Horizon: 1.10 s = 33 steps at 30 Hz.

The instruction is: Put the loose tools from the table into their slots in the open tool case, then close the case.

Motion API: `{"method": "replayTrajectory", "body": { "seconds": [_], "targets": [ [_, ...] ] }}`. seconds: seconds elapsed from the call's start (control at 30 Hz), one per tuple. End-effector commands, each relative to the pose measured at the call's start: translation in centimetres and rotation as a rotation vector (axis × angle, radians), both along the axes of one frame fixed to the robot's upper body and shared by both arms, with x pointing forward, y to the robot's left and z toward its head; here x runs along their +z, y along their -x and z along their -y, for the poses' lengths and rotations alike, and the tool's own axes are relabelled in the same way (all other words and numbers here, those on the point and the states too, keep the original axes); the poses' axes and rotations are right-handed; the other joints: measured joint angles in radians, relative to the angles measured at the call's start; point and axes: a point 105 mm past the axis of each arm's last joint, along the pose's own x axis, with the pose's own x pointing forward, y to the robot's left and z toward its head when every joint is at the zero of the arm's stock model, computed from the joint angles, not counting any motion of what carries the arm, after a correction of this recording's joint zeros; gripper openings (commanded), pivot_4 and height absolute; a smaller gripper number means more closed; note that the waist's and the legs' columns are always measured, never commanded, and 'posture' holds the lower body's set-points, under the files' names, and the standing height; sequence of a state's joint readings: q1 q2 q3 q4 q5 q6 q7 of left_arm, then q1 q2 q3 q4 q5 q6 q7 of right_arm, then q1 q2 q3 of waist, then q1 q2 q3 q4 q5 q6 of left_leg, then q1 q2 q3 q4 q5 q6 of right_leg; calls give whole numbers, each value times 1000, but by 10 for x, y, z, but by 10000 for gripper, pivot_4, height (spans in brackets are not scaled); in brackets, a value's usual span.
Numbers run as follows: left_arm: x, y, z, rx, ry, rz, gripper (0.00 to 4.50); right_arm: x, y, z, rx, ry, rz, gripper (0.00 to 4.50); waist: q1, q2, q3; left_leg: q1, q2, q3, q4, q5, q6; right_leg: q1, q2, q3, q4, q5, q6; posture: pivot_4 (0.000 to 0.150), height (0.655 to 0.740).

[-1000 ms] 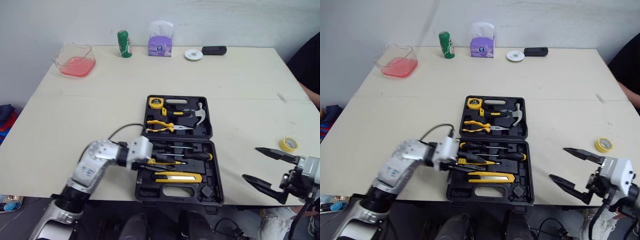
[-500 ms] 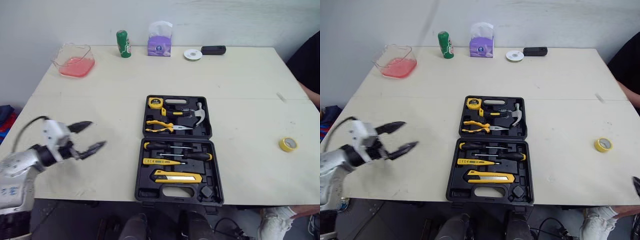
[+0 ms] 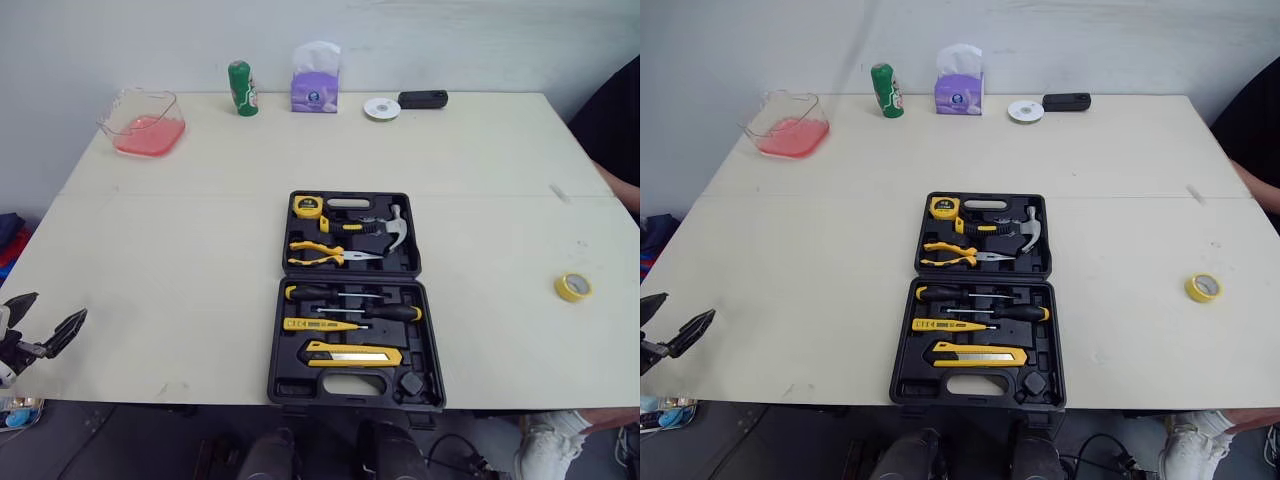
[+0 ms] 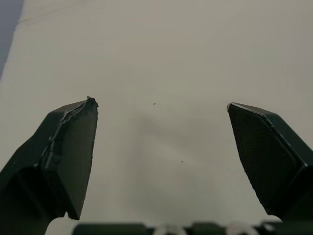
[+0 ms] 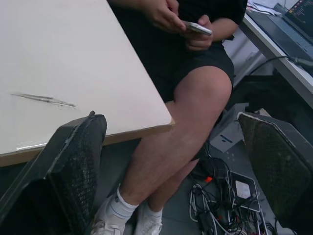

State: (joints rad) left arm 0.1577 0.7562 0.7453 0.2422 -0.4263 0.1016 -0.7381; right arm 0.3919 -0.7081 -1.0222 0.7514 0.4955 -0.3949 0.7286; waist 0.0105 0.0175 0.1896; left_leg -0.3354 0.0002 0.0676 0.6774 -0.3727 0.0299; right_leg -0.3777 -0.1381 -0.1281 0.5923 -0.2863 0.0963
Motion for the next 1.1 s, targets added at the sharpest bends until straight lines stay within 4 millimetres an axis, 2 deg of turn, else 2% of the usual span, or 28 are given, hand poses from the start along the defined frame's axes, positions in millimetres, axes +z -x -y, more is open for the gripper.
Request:
{"method": "replayTrajectory", "body": {
  "seconds": [0.03, 0.13, 0.3, 0.43, 0.6, 0.67, 0.73, 0.8, 0.87, 0.93, 1.1],
  "targets": [
    [35, -10, 6, 13, 32, 137, 44541, 26, -20, 4, 44, 63, 69, 45000, -6, 0, 0, 0, 0, 0, 0, 0, 0, 0, 0, 0, 0, 0, 0, 1500, 7400],
    [50, -27, 23, -35, 42, 191, 44541, 35, -52, -1, 117, 54, 122, 45000, -13, 0, 0, 0, 0, 0, 0, 0, -1, 0, 0, 0, 1, 0, 0, 1500, 7400],
    [73, -43, 56, -164, 54, 241, 44541, 50, -78, -11, 224, 39, 167, 45000, -13, 1, -1, 0, 0, 1, -5, 3, 3, -1, 1, -2, 0, 0, 0, 1500, 7400],
    [87, -48, 97, -350, 31, 246, 44541, 68, -103, -26, 379, 63, 123, 45000, -12, 1, 0, 0, -1, 2, -8, 5, 5, 0, 2, -1, -1, 1, 1, 1500, 7400],
    [106, -49, 163, -634, 58, 251, 44541, 86, -129, -54, 678, 97, -98, 45000, -12, 0, 0, 0, -1, 3, -8, 6, 4, 0, 2, -1, -1, 1, 2, 1500, 7400],
    [114, -47, 188, -752, 38, 248, 44541, 91, -137, -58, 730, 114, -217, 45000, -11, 0, 1, 0, -1, 2, -7, 7, 4, 0, 2, -1, -1, 1, 2, 1500, 7400],
    [116, -46, 208, -855, 1, 230, 44541, 107, -149, -67, 783, 118, -246, 45000, -11, 0, 1, 1, -2, 2, -7, 8, 3, 0, 2, -1, -2, 1, 2, 1500, 7400],
    [114, -45, 222, -938, -59, 202, 44541, 114, -157, -85, 890, 126, -340, 45000, -11, 1, 0, 1, -1, 2, -7, 8, 2, 0, 3, -1, -1, 1, 2, 1500, 7400],
    [116, -43, 236, -1034, -81, 195, 44541, 110, -160, -101, 992, 113, -520, 45000, -12, 3, 1, 1, -1, 2, -7, 9, 2, 0, 4, -1, -1, 1, 2, 1500, 7400],
    [118, -39, 246, -1113, -74, 191, 44541, 111, -163, -109, 1024, 87, -631, 45000, -12, 3, 2, 0, -1, 3, -7, 9, 2, -1, 5, -1, -1, 1, 2, 1500, 7400],
    [108, -20, 274, -1337, -43, 79, 44541, 106, -175, -135, 1109, 69, -827, 45000, -11, 2, 4, -2, 0, 2, -4, 9, 2, -1, 6, -1, -1, 1, 2, 1500, 7400]
  ]
}}
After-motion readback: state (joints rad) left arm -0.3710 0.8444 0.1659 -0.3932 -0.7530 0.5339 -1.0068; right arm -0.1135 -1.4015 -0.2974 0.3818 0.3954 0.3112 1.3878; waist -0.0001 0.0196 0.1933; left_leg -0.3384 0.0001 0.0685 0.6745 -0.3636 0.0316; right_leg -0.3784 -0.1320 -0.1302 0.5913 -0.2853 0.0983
